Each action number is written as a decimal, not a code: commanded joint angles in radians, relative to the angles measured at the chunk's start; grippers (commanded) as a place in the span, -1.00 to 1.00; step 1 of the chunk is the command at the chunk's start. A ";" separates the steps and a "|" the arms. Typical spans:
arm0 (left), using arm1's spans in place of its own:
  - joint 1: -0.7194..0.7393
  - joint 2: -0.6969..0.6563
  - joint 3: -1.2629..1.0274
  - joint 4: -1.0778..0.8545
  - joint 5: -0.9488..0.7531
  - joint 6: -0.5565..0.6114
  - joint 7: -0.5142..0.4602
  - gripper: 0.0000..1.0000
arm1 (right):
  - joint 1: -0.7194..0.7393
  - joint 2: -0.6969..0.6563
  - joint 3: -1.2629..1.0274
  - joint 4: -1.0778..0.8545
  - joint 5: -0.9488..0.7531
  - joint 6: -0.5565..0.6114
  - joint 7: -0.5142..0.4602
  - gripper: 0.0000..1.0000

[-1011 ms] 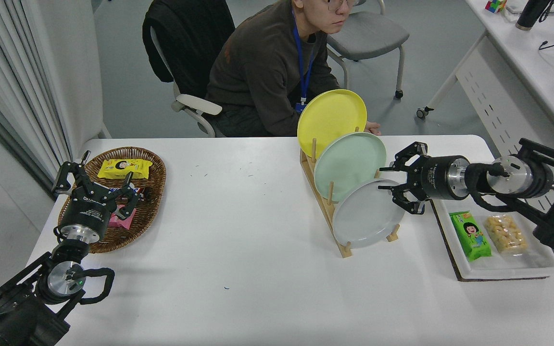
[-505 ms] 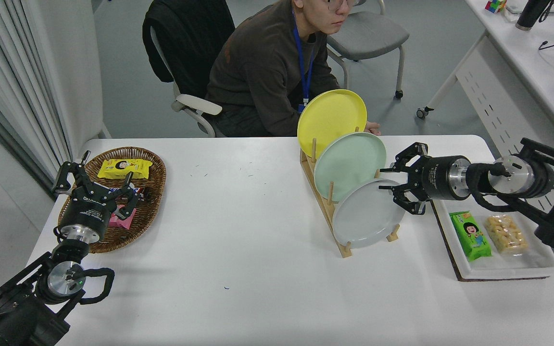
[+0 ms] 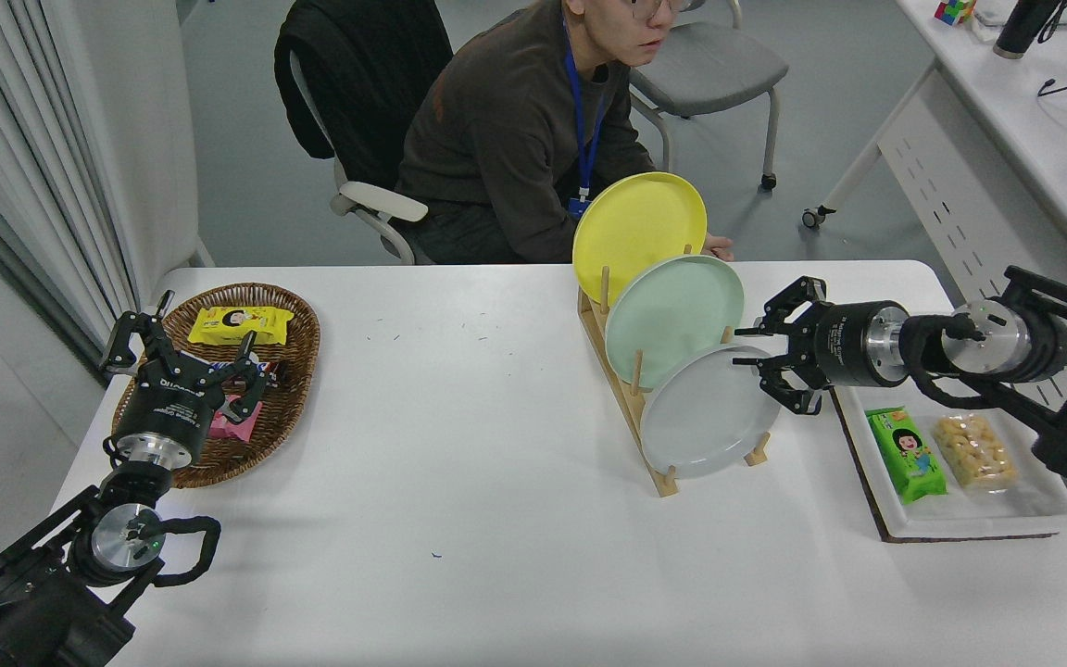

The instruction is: Place the plate on the table

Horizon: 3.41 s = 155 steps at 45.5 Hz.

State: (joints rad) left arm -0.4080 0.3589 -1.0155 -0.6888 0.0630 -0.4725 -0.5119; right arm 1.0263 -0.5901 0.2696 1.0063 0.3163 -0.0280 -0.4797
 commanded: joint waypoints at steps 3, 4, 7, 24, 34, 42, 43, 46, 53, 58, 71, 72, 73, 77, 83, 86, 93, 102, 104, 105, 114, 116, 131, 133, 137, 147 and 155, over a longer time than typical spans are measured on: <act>0.000 0.000 -0.001 0.000 0.000 0.000 0.001 0.96 | 0.001 -0.016 0.005 0.018 0.010 -0.001 -0.008 -0.44; 0.000 0.000 0.000 0.000 0.001 0.000 0.001 0.96 | 0.001 -0.016 0.005 0.018 0.010 -0.001 -0.008 -0.46; 0.000 0.000 0.000 0.000 0.000 0.000 0.001 0.96 | 0.003 -0.016 0.005 0.018 0.010 -0.001 -0.008 -0.47; 0.000 0.000 0.000 0.000 0.000 0.000 0.001 0.96 | 0.003 -0.013 0.010 0.017 0.012 -0.009 -0.008 -0.54; 0.000 0.000 0.000 0.000 0.000 0.000 0.000 0.96 | 0.008 -0.013 0.010 0.011 0.012 -0.024 -0.008 -0.54; 0.000 0.000 0.000 0.000 0.000 0.000 0.001 0.96 | 0.017 -0.013 0.002 0.008 0.010 -0.029 -0.008 -0.54; 0.000 0.000 0.000 0.000 0.000 0.000 0.000 0.96 | 0.017 -0.013 0.000 0.008 0.010 -0.029 -0.008 -0.54; 0.000 0.000 0.000 0.000 0.000 0.000 0.000 0.96 | 0.017 -0.013 0.000 0.008 0.010 -0.030 -0.008 -0.54; 0.000 0.000 0.000 0.000 0.000 0.000 0.001 0.96 | 0.017 -0.011 0.000 0.008 0.012 -0.030 -0.008 -0.60; 0.000 0.000 0.000 0.000 0.000 0.000 0.001 0.96 | 0.017 -0.011 0.000 0.008 0.012 -0.030 -0.008 -0.61; 0.000 0.000 0.000 0.000 0.000 0.000 0.001 0.96 | 0.018 -0.011 0.000 0.009 0.013 -0.030 -0.020 -0.66; 0.000 0.000 0.000 0.000 0.000 0.000 0.001 0.96 | 0.018 -0.010 0.000 0.008 0.013 -0.030 -0.020 -0.67; 0.000 0.000 0.000 0.000 0.000 0.000 0.001 0.96 | 0.018 -0.010 0.000 0.008 0.013 -0.030 -0.022 -0.67; 0.000 0.000 0.000 0.000 0.000 0.000 0.001 0.96 | 0.018 -0.010 0.000 0.008 0.012 -0.030 -0.022 -0.66; 0.000 0.000 0.000 0.000 0.000 0.000 0.001 0.96 | 0.020 -0.010 0.002 0.008 0.013 -0.030 -0.022 -0.67; 0.000 0.000 0.000 0.000 0.000 0.000 0.000 0.96 | 0.018 -0.010 0.000 0.008 0.013 -0.030 -0.022 -0.67; 0.000 0.000 -0.001 0.000 0.000 0.000 0.001 0.96 | 0.018 -0.011 0.000 0.006 0.012 -0.030 -0.022 -0.67; 0.000 0.000 0.000 0.000 0.000 0.000 0.001 0.96 | 0.018 -0.011 0.000 0.006 0.012 -0.032 -0.022 -0.69; 0.000 0.000 0.000 0.000 0.000 0.000 0.000 0.96 | 0.018 -0.011 0.000 0.006 0.012 -0.030 -0.023 -0.70; 0.000 0.000 0.000 0.000 0.000 0.000 0.001 0.96 | 0.018 -0.011 0.000 0.006 0.012 -0.030 -0.023 -0.70; 0.000 0.000 0.000 0.000 0.000 0.000 0.001 0.96 | 0.018 -0.011 0.000 0.006 0.012 -0.030 -0.022 -0.70; 0.000 0.000 0.000 0.000 0.000 0.000 0.001 0.96 | 0.018 -0.011 0.000 0.006 0.012 -0.030 -0.022 -0.70; 0.000 0.000 0.000 0.000 0.000 0.000 0.001 0.96 | 0.018 -0.011 0.000 0.006 0.010 -0.030 -0.022 -0.75; 0.000 0.000 0.000 0.000 0.000 0.000 0.000 0.96 | 0.018 -0.011 0.000 0.006 0.010 -0.030 -0.022 -0.75; 0.000 0.000 0.000 0.000 0.000 0.000 0.000 0.96 | 0.018 -0.011 0.000 0.006 0.009 -0.030 -0.022 -0.76; 0.000 0.000 0.000 0.000 0.000 0.000 0.001 0.96 | 0.017 -0.010 0.000 0.008 0.007 -0.030 -0.023 -0.81; 0.000 0.000 0.000 0.000 0.000 0.000 0.001 0.96 | 0.015 -0.010 0.000 0.011 0.006 -0.029 -0.025 -0.97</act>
State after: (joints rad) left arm -0.4080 0.3589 -1.0155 -0.6888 0.0629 -0.4725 -0.5110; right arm 1.0428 -0.6004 0.2700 1.0127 0.3240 -0.0582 -0.5017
